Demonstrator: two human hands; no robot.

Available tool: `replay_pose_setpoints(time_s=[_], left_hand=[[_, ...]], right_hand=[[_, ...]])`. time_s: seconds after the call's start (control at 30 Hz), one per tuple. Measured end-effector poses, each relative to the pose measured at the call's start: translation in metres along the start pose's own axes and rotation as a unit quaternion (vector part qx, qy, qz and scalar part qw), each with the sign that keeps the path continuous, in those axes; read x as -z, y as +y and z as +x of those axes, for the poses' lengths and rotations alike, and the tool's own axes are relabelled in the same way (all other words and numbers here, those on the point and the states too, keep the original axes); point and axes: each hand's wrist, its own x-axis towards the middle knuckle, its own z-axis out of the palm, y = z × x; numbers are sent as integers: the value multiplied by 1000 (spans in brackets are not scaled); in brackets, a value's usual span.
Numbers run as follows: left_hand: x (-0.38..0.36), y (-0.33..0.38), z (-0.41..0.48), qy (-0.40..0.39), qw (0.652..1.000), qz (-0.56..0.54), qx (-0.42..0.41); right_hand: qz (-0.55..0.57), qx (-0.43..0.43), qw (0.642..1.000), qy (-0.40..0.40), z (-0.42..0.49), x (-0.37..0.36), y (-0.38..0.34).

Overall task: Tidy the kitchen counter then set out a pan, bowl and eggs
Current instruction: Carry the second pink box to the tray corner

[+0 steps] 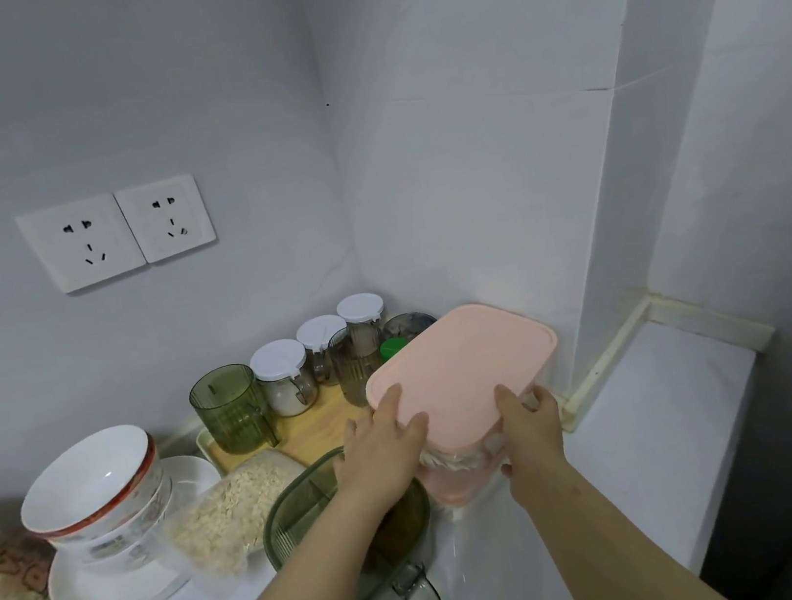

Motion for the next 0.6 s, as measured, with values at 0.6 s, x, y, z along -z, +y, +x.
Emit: replay_pose_setpoints(time_s=[0.6], left_hand=[[9,-3,-1,-17,997,-69,-3]], right_hand=[[-42,35,998,17,-27,-10,15]])
